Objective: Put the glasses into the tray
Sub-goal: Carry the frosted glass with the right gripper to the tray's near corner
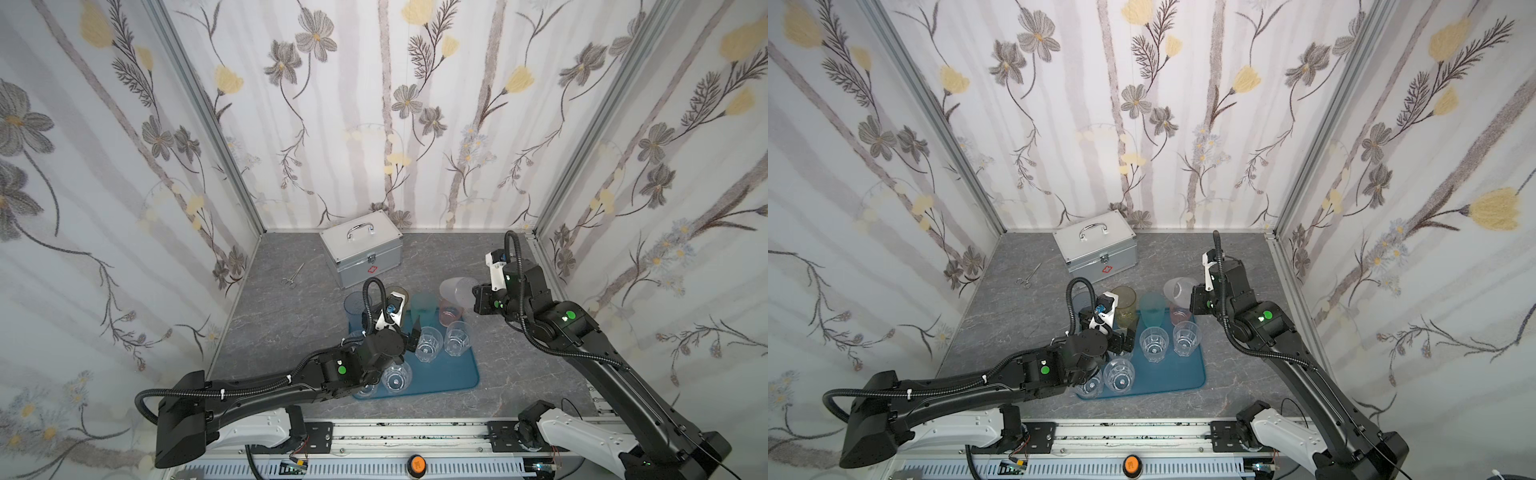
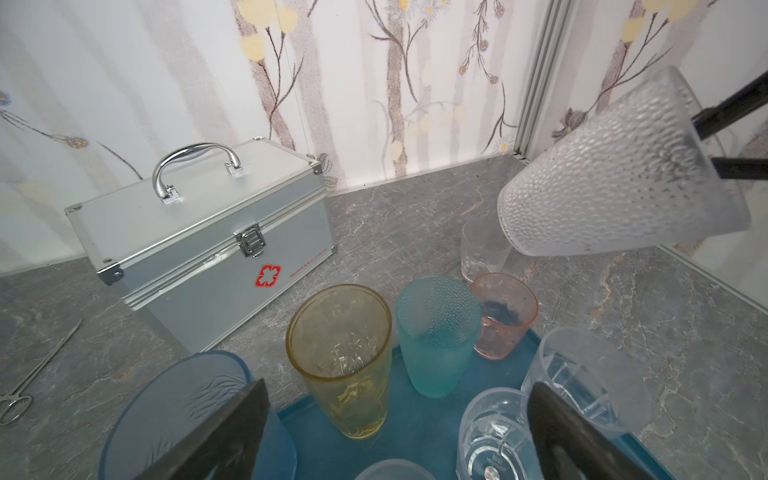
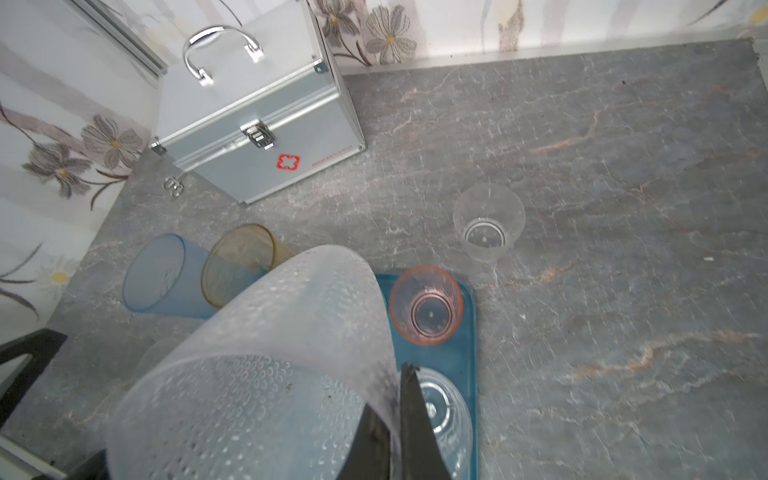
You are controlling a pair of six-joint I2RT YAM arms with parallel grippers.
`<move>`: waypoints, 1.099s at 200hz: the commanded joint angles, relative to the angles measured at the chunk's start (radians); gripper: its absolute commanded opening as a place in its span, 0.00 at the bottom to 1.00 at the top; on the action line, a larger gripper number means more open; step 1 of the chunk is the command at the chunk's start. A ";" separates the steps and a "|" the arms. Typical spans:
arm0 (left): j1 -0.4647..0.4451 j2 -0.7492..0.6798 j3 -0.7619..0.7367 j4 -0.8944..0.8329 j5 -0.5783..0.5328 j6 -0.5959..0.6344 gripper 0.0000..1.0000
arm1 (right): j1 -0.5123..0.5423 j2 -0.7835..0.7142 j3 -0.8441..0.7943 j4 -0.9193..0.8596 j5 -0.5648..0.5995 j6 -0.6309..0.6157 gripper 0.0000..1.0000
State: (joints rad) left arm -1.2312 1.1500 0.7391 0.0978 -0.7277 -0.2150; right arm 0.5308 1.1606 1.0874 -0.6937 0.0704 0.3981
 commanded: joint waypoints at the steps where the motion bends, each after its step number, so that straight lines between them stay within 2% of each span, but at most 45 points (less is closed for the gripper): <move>1: -0.032 0.026 0.015 -0.010 -0.039 -0.054 1.00 | 0.016 -0.040 -0.033 -0.157 0.071 0.027 0.00; 26: -0.071 0.075 0.022 -0.009 -0.018 -0.080 1.00 | 0.019 -0.087 -0.061 -0.268 0.122 0.058 0.00; 47: -0.097 0.104 0.021 -0.009 0.008 -0.098 1.00 | 0.037 -0.120 -0.106 -0.315 0.082 0.116 0.00; 84: -0.108 0.132 -0.009 -0.009 0.023 -0.133 1.00 | 0.160 -0.141 -0.186 -0.373 0.127 0.252 0.00; 105: -0.107 0.123 -0.025 -0.009 0.015 -0.127 1.00 | 0.232 -0.136 -0.217 -0.364 0.107 0.314 0.00; 132: -0.105 0.112 -0.048 -0.009 0.003 -0.124 1.00 | 0.361 -0.086 -0.237 -0.306 0.086 0.386 0.00; 160: -0.105 0.070 -0.076 -0.010 0.001 -0.129 1.00 | 0.452 0.011 -0.208 -0.290 0.092 0.403 0.00; 220: -0.092 0.022 -0.106 -0.010 -0.016 -0.120 1.00 | 0.516 0.099 -0.167 -0.265 0.062 0.402 0.00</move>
State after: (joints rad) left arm -1.3327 1.1805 0.6407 0.0738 -0.7143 -0.3286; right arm 1.0187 1.2243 0.9096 -1.0080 0.1474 0.7776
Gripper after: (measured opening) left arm 0.997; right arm 0.053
